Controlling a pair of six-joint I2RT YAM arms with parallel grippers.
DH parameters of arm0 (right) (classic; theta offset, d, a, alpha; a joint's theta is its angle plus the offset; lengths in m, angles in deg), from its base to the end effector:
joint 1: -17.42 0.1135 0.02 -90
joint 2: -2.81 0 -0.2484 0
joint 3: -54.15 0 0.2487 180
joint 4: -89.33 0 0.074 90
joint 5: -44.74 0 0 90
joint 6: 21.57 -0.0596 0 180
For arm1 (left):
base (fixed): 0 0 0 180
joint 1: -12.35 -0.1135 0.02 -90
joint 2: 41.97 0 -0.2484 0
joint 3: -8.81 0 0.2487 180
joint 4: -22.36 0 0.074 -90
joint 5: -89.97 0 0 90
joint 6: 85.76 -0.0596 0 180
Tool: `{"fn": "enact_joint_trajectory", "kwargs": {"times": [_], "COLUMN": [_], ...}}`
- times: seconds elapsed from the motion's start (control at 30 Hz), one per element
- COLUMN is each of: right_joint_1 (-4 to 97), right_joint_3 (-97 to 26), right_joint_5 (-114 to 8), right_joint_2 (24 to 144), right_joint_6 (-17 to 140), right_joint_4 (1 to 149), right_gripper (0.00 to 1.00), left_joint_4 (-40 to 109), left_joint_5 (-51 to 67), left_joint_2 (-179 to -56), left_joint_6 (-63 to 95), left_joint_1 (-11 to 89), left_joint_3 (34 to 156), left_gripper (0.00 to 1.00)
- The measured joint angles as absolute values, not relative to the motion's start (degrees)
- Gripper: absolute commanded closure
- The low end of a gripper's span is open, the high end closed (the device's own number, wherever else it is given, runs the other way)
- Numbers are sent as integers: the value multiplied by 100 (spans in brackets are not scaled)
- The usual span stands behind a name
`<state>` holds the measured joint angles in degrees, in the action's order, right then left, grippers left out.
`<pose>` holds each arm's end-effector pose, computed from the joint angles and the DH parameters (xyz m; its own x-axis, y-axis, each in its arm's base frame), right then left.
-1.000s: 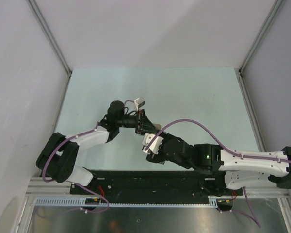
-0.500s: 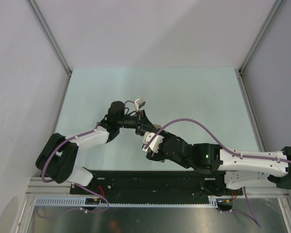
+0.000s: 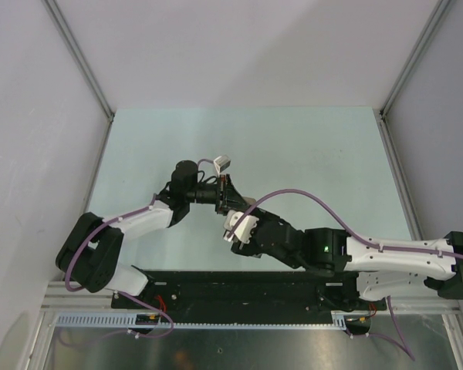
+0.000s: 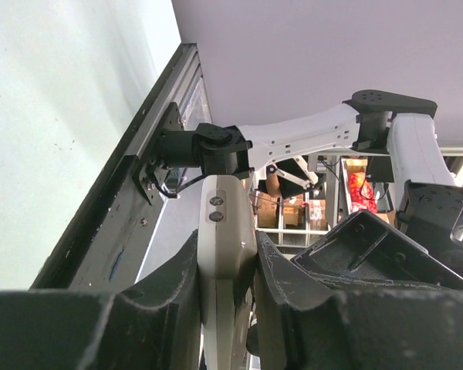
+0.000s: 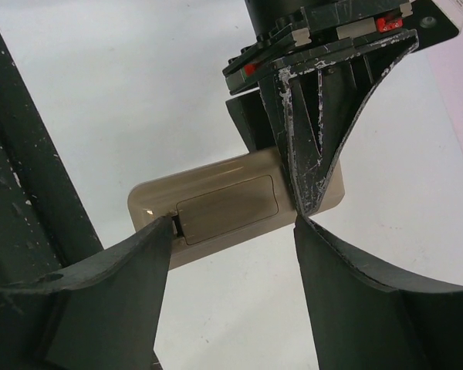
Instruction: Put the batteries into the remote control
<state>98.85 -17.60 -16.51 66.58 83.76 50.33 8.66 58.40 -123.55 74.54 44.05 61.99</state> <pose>0.0678 0.2575 0.3058 0.1389 -0.6338 -0.7610 -0.7972 0.3844 -0.4656 0.2321 -0.2030 0.2142 -0.9919 0.0333 -0.1225 0.1258 0.1297 -0.9835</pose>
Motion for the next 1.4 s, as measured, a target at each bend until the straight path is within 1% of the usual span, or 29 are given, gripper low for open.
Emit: {"fn": "enact_joint_trajectory", "kwargs": {"times": [0.57, 1.4], "right_joint_1": [9950, 9948], "right_joint_3": [-1773, -1773], "right_joint_5": [-1207, -1098], "right_joint_2": [6866, 6864], "right_joint_6": [8503, 8656], "right_joint_4": [5040, 5077], "right_gripper": [34, 35], "left_joint_4": [949, 958], "left_joint_5": [5549, 5423], "left_joint_2": [-12320, -12316], "left_joint_6": [7255, 7251], "left_joint_1": [4403, 4403], "left_joint_3": [6234, 6234], "left_gripper": [100, 100]}}
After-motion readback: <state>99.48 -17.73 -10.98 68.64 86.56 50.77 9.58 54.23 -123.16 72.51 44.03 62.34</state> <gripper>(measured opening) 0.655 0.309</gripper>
